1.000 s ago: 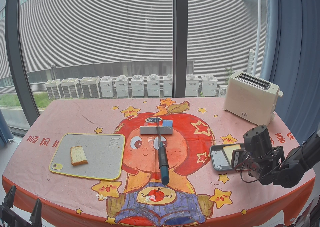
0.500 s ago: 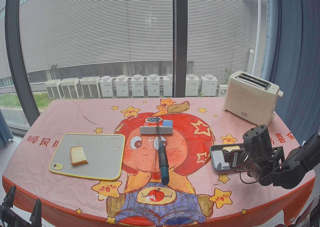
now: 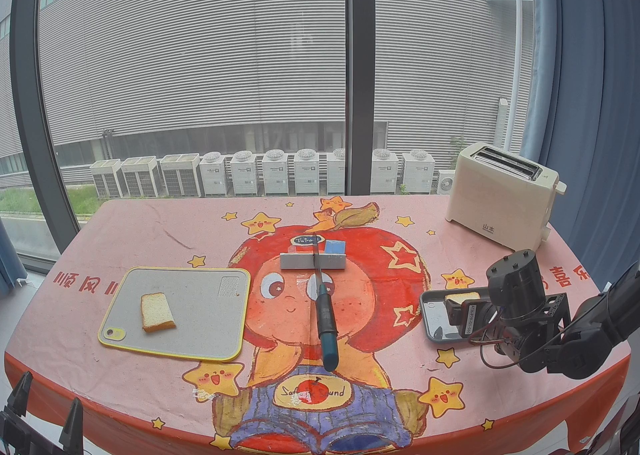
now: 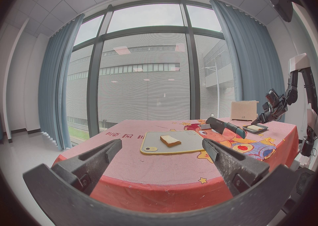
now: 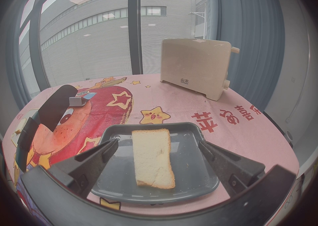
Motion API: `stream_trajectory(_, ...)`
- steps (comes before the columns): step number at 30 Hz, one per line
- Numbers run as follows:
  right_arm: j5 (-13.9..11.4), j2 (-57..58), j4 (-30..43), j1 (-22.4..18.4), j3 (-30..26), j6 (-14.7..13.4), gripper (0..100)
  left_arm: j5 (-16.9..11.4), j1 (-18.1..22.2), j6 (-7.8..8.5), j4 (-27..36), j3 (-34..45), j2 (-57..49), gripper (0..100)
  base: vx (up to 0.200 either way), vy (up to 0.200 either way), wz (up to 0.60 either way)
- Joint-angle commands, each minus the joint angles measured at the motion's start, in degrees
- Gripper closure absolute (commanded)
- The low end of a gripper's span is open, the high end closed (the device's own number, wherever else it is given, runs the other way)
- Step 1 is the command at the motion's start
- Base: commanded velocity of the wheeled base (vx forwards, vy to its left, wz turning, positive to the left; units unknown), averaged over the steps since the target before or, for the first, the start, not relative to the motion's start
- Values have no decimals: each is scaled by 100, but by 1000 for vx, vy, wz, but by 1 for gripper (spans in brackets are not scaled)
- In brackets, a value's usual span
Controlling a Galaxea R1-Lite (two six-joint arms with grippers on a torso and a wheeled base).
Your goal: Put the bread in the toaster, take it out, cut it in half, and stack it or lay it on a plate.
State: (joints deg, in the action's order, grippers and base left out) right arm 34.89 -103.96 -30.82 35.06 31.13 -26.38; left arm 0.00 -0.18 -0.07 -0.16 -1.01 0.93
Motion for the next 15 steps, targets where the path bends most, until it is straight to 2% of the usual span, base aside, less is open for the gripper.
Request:
stream_trajectory(1,0,34,-3,-8,-2,1,0,0,-8,-1,-2,101,-93,0,0,0,0)
stream_trajectory(11,-8,350,6,-96,-37,186,0,0,1,-1,-2,101,-93,0,0,0,0)
stream_trajectory(15,-44,517,-3,-254,-152,441,0,0,1,-1,-2,101,-93,0,0,0,0)
